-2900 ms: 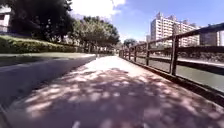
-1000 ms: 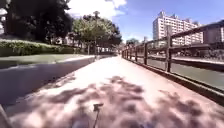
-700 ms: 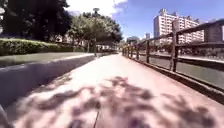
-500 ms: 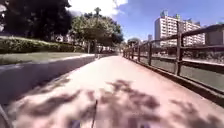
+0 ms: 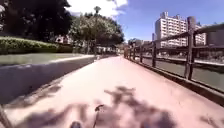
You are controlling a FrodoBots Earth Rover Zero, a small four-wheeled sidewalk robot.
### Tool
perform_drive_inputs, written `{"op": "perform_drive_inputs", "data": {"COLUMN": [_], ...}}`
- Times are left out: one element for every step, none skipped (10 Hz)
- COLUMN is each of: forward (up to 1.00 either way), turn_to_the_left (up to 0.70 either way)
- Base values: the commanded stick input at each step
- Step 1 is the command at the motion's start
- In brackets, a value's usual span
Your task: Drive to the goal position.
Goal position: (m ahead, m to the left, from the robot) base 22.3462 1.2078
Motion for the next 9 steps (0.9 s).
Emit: {"op": "perform_drive_inputs", "data": {"forward": [0.85, 0.85, 0.85, 0.85, 0.85, 0.85, 0.85, 0.85, 0.85], "turn_to_the_left": [0.0, 0.0, 0.0, 0.0, 0.0, 0.0, 0.0, 0.0, 0.0]}}
